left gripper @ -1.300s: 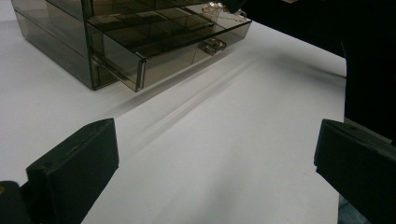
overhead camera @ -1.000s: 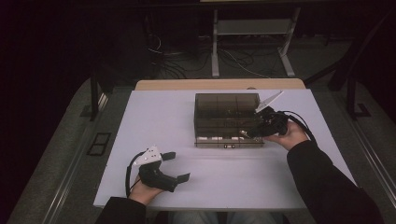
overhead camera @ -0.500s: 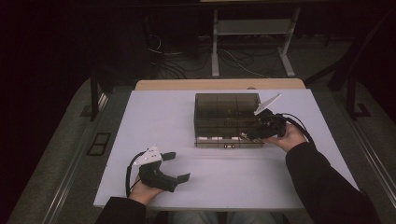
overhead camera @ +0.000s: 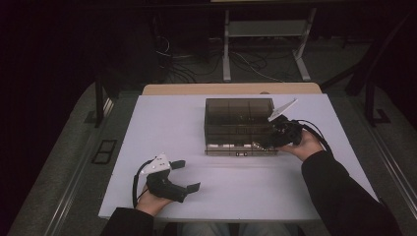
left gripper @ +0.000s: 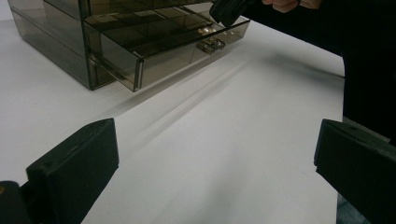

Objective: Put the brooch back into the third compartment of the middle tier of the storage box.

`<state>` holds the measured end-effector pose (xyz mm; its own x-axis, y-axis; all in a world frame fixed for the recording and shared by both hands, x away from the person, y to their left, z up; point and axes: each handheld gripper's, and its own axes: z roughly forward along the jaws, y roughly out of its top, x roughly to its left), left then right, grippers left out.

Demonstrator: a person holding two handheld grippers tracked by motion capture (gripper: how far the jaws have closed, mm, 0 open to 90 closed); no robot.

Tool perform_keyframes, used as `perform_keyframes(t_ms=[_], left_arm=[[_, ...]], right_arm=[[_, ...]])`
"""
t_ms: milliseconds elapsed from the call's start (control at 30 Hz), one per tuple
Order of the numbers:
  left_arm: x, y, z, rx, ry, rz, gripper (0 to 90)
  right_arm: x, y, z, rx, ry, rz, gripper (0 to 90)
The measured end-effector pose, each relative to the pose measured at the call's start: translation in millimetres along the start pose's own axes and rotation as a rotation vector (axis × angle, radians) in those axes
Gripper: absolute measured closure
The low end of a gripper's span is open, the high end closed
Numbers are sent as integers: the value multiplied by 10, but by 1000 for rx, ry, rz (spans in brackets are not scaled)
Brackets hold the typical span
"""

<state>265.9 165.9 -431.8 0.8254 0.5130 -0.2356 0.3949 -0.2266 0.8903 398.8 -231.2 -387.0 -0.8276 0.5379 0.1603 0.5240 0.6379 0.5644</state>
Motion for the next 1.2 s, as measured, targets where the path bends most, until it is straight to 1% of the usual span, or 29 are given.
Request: perform_keyframes(t_ms=[33,167,267,333,400,467,600,733,767,833,867,933,967,1000,1033,1067,1200], left_arm=[[-1,0,1,-1,0,-1,0],[-1,-1,0,0,-1,-1,0],[-3,-1,-2,0,-1,0,0],[-5,0,-3,-2,0,-1,0],[-5,1,-3,-3,1,-3,0],[-4,1,-1,-2,0,-1,0],[-3,2,3,-1,-1,0,0],[-5,3,3,-3,-3,-1,0],[-6,4,3,-3,-3,-1,0],[-7,5,5,-3,-2,-1,0],[-7,5,5,-3,-3,0,0],[-8,5,7,-3,-3,0,0],[-8,5,6,-3,-3,-1,0],[-7,6,7,-3,-3,0,0],[-5,7,7,-3,-3,3,0],[-5,7,7,-3,-3,2,0],[-5,7,9,-3,-4,2,0]], right_arm=[[2,-1,-18,0,0,-5,688],[37,-4,-85,-15,-2,2,660],[55,-12,-140,-27,-10,5,609],[63,-19,-177,-34,-12,10,556],[71,-29,-211,-44,-29,27,491],[77,-47,-244,-53,-28,47,436],[106,-90,-310,-70,-43,67,336],[129,-141,-376,-92,-49,90,239],[135,-153,-391,-97,-49,99,201],[142,-183,-417,-112,-50,117,160],[148,-199,-430,-119,-49,126,118],[158,-234,-456,-132,-64,145,109],[161,-252,-466,-137,-64,153,108],[163,-273,-477,-144,-58,157,78],[164,-292,-485,-150,-55,168,0],[170,-310,-490,-149,-56,181,4],[199,-384,-534,-175,-56,196,4]])
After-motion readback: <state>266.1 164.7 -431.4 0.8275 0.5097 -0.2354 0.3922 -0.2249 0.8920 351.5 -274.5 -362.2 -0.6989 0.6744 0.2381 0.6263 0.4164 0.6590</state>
